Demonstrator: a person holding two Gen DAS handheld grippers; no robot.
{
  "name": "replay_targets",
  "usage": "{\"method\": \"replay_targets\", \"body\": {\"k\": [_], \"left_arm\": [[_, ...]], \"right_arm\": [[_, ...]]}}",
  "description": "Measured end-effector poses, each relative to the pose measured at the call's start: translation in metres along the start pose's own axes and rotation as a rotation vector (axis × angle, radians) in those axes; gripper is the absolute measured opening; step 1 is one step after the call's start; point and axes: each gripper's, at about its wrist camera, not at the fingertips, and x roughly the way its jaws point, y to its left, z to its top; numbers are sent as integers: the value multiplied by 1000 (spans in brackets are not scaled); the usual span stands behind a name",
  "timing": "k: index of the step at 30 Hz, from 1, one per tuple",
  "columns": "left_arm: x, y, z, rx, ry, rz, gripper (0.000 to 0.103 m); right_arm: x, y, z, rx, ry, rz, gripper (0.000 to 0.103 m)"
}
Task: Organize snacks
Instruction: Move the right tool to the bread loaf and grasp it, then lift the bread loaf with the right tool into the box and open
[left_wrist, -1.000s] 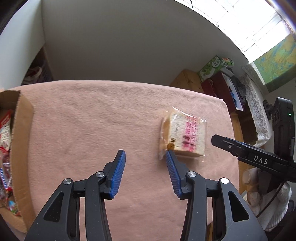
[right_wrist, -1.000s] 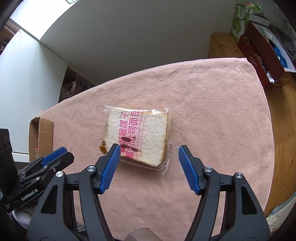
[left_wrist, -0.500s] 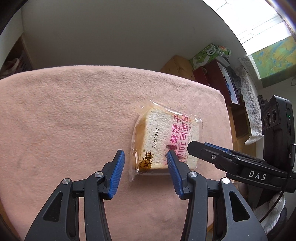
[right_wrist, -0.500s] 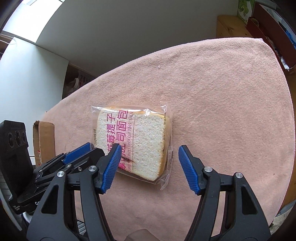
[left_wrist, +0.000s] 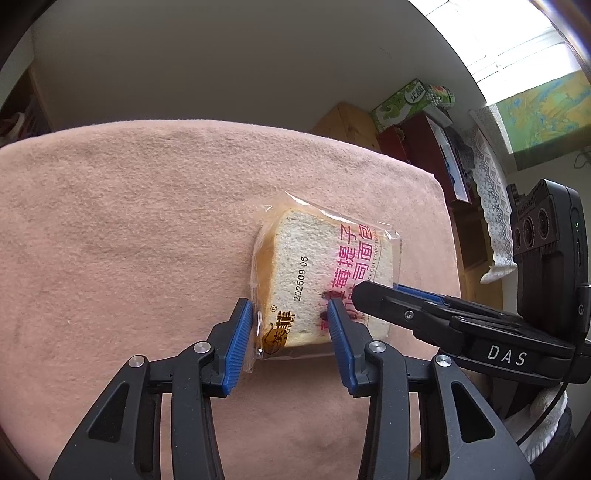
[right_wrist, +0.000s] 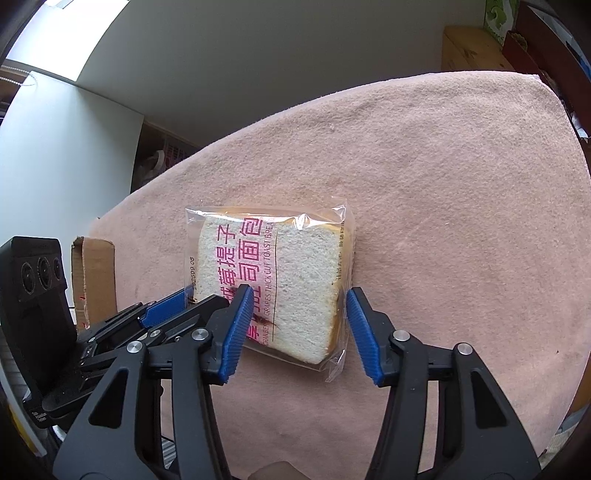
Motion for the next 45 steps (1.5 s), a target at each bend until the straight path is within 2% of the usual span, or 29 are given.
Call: {"method": "replay_targets", "body": {"k": [9,18,25,30,38,45], "left_arm": [[-18,-4,-3,20,-38,24,39],[-51,12,-14,4,-95,43,39],[-94,37,-26,-46,-163,64,39],[-135,69,-38,-119,-230,82,39],[-195,124,-72,-229,-327,155,39],[-227,164,-104,-335,-371,212,39]], "right_arm": [[-8,26,-5,-47,-12,9,55],[-10,75,-15,-113,-7,34,55],[-9,147,-24,-222,-3,63,55],[2,209,-37,-319,19,93,55],[23,301,-66,-484,72,136,55],[45,359,-91,-587,125,159,55]]}}
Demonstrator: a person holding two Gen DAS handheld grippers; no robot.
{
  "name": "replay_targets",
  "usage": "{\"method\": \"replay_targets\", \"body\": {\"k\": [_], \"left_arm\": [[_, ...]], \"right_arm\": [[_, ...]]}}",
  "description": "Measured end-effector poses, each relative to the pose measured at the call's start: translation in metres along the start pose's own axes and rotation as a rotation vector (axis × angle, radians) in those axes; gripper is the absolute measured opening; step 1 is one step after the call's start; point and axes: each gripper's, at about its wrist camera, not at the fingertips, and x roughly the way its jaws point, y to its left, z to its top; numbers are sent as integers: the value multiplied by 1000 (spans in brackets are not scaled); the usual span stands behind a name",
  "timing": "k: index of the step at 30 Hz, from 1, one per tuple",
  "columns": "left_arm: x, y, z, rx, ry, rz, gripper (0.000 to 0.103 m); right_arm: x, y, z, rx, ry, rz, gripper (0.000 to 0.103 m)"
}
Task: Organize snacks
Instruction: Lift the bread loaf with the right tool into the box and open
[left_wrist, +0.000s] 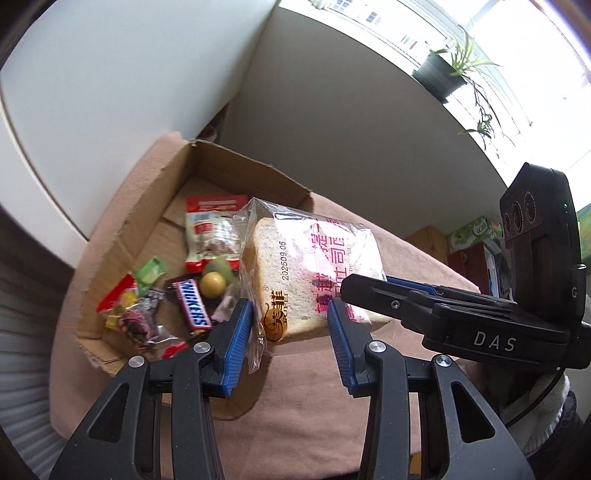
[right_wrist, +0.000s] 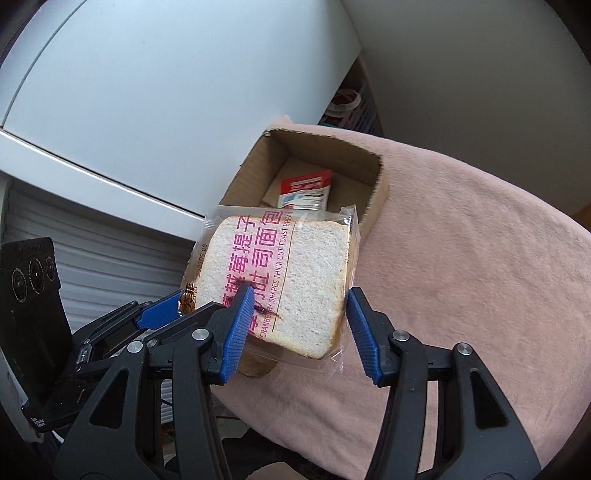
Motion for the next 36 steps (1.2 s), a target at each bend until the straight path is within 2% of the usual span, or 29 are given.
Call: {"method": "replay_targets", "body": {"k": [8,18,27,36], "left_arm": [[-16,39,-3,-65,-18,50,39],[-28,66,-9,-60,-22,71,39],[-47,55,-21,-32,-37,112,39],[-78,23,-48,13,-92,180,42]], "right_arm": [[16,29,2,-50,27,2,53],[2,30,-1,-65,-9,-26,53],[-36,23,-35,-76,-47,-65,53],[-70,22,-73,-168,-71,-131,53]]}}
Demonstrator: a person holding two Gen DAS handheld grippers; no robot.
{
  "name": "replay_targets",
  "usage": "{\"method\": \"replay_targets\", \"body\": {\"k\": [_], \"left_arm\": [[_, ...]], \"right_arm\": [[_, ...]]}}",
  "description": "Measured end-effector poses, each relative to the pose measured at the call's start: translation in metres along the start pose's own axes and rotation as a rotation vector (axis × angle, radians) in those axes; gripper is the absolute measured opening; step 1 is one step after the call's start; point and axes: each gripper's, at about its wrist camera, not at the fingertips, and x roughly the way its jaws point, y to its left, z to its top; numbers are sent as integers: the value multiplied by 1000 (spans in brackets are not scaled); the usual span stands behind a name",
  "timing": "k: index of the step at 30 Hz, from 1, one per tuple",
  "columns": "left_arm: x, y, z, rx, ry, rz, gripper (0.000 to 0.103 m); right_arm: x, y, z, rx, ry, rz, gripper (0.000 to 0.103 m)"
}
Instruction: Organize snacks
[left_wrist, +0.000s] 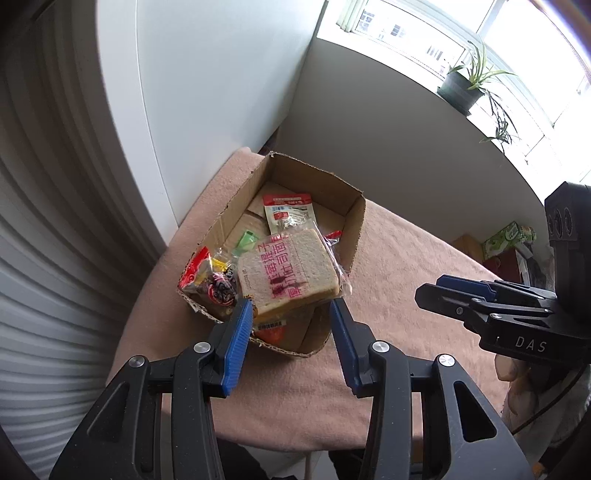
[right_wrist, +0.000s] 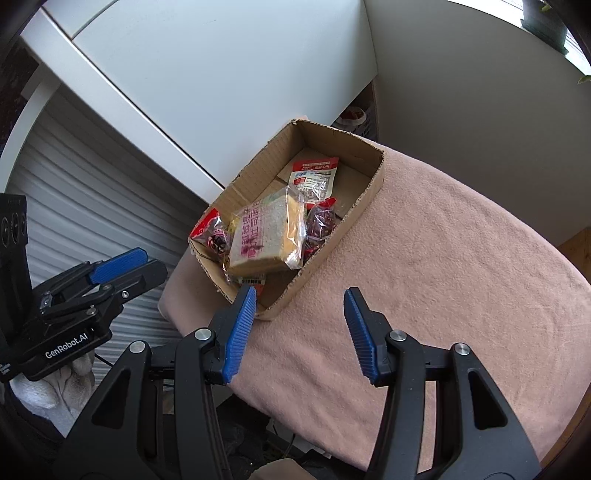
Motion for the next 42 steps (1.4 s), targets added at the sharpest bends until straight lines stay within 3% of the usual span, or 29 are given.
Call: {"method": "replay_targets", "body": {"k": [5,7,9,11,14,23,42], "left_arm": [[-14,-11,-13,7,-29,43,45],[-19,-16,-18,15,-45,74,55],[-24,-20,-22,19,-65,102,60],[-28,-21,-26,13,-77,118,63],[-27,-23,-31,13,-72,149,72],[-21,-24,-50,-26,-37,194,73],[-34,-33,-45,-27,-66,169,73]], "right_arm": [[-12,-5,-17,-42,-35,-60,53],[-17,-8,-23,-44,-46,-72,53],[-22,-11,-28,-45,-65,-85,58],[-26,-13,-33,-55,-93,-110,70],[-26,-15,-39,-65,-108,-141,71],[-20,-19,-46,-56,-95,-158,71],[-25,-21,-47,-33,-110,-172,71]]}}
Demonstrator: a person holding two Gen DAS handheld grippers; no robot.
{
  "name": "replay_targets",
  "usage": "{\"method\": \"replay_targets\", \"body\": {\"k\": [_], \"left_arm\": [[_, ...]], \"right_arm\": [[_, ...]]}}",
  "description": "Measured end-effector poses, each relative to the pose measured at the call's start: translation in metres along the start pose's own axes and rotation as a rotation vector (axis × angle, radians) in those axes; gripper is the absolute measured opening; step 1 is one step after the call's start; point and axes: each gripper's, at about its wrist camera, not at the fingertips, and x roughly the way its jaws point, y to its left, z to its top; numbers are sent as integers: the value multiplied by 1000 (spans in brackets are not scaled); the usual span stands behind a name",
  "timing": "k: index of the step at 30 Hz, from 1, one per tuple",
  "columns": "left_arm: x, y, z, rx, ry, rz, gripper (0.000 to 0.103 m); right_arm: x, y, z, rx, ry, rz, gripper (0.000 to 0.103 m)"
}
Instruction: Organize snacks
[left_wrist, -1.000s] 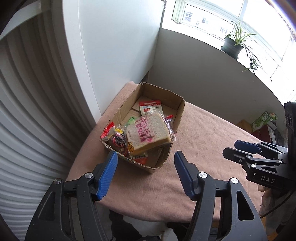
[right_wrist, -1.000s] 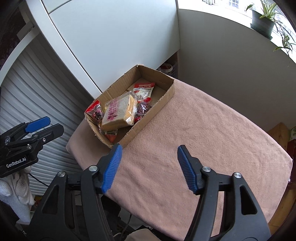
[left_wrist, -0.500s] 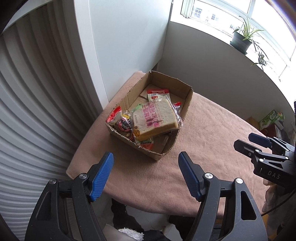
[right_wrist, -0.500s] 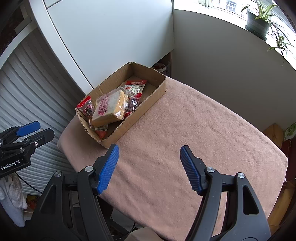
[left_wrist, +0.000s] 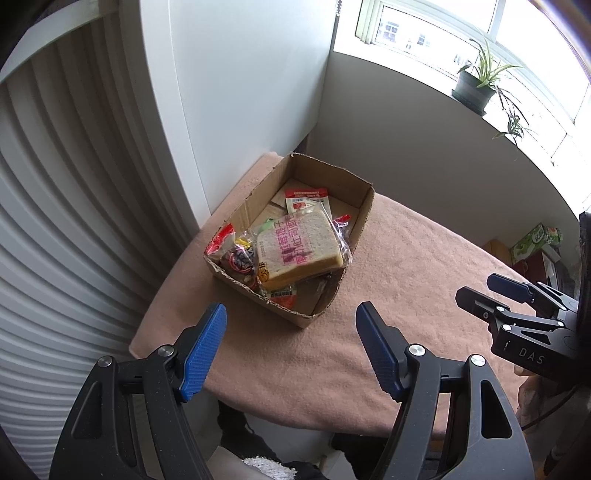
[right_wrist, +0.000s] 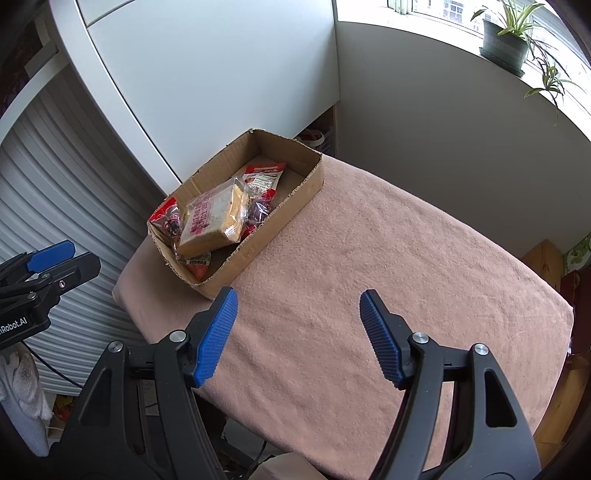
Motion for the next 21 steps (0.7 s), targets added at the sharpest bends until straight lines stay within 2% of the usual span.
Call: {"method": "replay_targets", "body": {"k": [21], "left_arm": [[-2,-6,2,11,-9,2,73]], "right_arm": [[-2,-2,0,8,3,0,71]]}}
